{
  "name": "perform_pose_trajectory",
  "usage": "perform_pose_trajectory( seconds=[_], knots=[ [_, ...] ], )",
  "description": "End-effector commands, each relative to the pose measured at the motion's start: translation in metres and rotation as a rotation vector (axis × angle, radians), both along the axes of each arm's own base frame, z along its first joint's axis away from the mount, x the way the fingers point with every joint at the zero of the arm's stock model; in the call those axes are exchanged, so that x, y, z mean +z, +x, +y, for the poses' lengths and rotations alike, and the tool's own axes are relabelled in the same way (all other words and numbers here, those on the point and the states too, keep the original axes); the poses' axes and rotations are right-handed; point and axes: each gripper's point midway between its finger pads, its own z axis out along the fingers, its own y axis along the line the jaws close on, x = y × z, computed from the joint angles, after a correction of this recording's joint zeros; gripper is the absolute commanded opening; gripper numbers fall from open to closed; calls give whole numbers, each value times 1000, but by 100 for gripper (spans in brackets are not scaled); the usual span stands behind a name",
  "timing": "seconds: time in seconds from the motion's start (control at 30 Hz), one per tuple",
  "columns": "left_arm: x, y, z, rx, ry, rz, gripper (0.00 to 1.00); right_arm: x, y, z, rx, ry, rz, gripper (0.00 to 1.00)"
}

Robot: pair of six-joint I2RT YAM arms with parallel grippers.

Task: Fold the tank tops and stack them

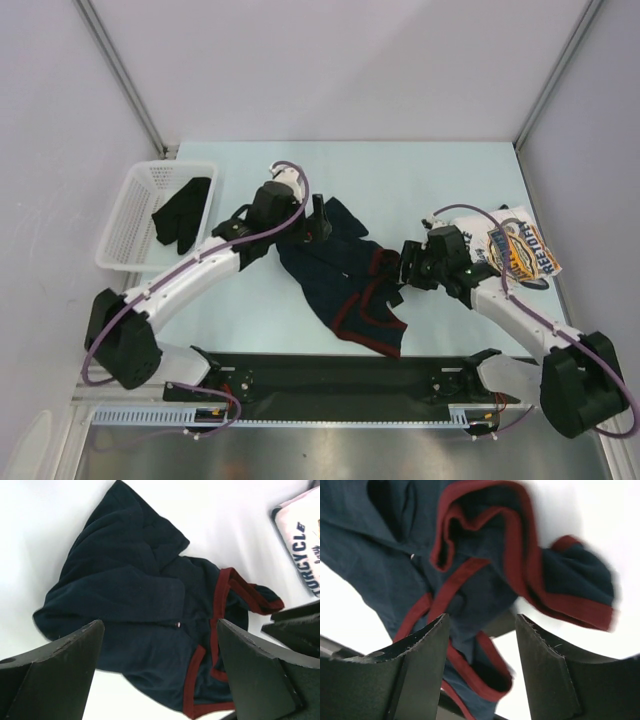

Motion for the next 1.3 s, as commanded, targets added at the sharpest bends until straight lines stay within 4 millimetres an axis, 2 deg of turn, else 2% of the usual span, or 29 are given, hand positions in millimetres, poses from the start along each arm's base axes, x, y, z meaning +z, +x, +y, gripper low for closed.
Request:
perform_pose_trajectory(
  seconds=[0.0,0.03,0.07,0.1,0.13,0.17,0.2,0.23,0.3,0.33,0.4,0.5,0.6,0.63,0.67,0.77,0.8,0.83,0.87,0.9,0.93,0.97,1.03,1.07,1.1,1.17,1.2,1.23,1.27],
  knots=[
    [15,18,-18,-54,-4,-53,100,17,20,33,38,106,-44,60],
    [13,20,-21,-60,2,-51,100,13,22,36,38,108,-35,60],
    [2,24,-22,-62,25,-36,100,15,27,43,44,124,-49,60],
    [5,28,-25,-64,28,-40,100,14,30,47,45,132,-45,59],
    [-1,29,-26,-67,43,-25,100,2,32,50,47,124,-11,59],
    [-14,33,-30,-73,66,0,100,2,37,54,48,130,-13,59],
    [-14,36,-34,-82,74,1,100,-1,42,59,49,134,-11,59],
    [-28,38,-36,-89,97,29,100,-11,42,64,55,136,22,58],
    [-31,43,-43,-99,113,32,100,-13,52,73,61,154,19,58],
    [-42,43,-44,-104,133,55,100,-24,51,76,62,145,54,57],
    [-45,45,-47,-107,150,57,100,-20,63,85,63,162,22,57],
    [-52,47,-50,-116,156,62,100,-27,69,91,57,169,32,52],
    [-55,49,-54,-139,164,69,99,-28,75,92,44,170,32,23],
    [-63,47,-55,-154,169,90,98,-29,76,91,36,163,29,15],
    [-64,46,-56,-163,172,96,97,-30,74,89,30,155,35,2],
    [-69,42,-58,-175,177,105,97,-27,73,80,13,137,19,0],
    [-69,35,-60,-198,170,123,97,-21,72,78,13,137,2,0],
    [-64,28,-65,-227,147,118,97,-19,72,75,7,136,-3,0],
    [-39,17,-72,-260,97,70,97,-20,70,71,3,131,0,0],
    [-33,7,-78,-286,45,57,97,-16,70,67,3,133,-12,0],
    [-17,-5,-86,-328,-32,49,97,-15,70,64,1,128,-15,0],
    [25,-36,-102,-421,-201,44,97,-16,68,61,-3,122,-8,0],
    [61,-68,-117,-512,-375,23,98,-8,71,58,0,128,-31,0],
    [95,-101,-123,-585,-490,38,100,-11,66,55,0,116,-9,0],
    [118,-118,-126,-640,-568,-5,100,-8,66,55,4,120,-15,0],
    [147,-154,-129,-688,-701,47,100,-4,66,55,10,121,-28,0],
    [170,-170,-122,-711,-775,25,100,-4,65,54,10,119,-26,0],
    [181,-183,-121,-738,-822,37,100,-4,65,54,13,118,-26,0],
    [192,-207,-123,-788,-873,73,100,-1,65,54,13,116,-33,0]
  ],
)
